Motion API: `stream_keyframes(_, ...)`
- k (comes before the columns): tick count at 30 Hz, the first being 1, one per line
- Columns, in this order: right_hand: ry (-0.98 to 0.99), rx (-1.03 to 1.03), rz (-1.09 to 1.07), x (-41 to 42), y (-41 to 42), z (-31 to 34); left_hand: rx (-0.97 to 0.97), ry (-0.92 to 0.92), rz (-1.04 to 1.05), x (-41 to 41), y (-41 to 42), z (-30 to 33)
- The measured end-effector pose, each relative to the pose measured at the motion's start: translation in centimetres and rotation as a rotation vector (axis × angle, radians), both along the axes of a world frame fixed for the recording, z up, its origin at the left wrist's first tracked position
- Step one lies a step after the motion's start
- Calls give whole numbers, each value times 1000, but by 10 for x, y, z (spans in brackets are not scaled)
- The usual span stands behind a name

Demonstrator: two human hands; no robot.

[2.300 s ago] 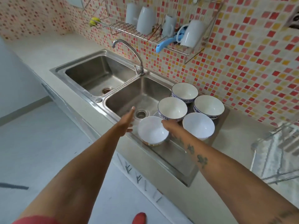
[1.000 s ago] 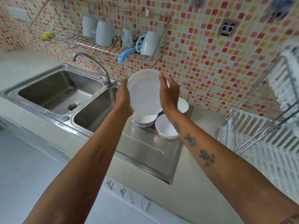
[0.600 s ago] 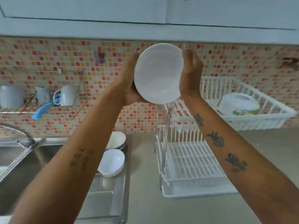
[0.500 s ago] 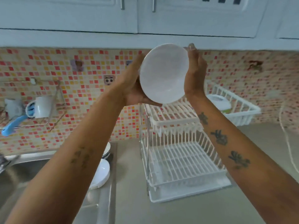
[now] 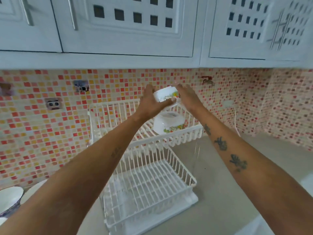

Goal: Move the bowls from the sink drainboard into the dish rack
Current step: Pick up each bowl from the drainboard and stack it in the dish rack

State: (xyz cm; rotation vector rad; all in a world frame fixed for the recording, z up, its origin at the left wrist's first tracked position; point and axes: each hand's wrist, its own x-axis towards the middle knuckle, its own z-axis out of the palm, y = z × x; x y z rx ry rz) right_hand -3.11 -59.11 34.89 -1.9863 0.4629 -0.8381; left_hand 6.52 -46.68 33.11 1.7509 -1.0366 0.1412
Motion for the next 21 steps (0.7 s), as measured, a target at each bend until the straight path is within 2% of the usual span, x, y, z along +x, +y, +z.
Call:
stream_keyframes(7, 131, 44, -48, 20, -27, -40, 245, -284, 79, 4, -47, -35)
stream_keyframes(13, 215, 69, -26, 30, -42, -55, 350, -303, 82, 13, -54, -46)
stream_keyframes(21, 472, -44, -44, 38, -42, -60, 499, -356, 15, 11, -46, -51)
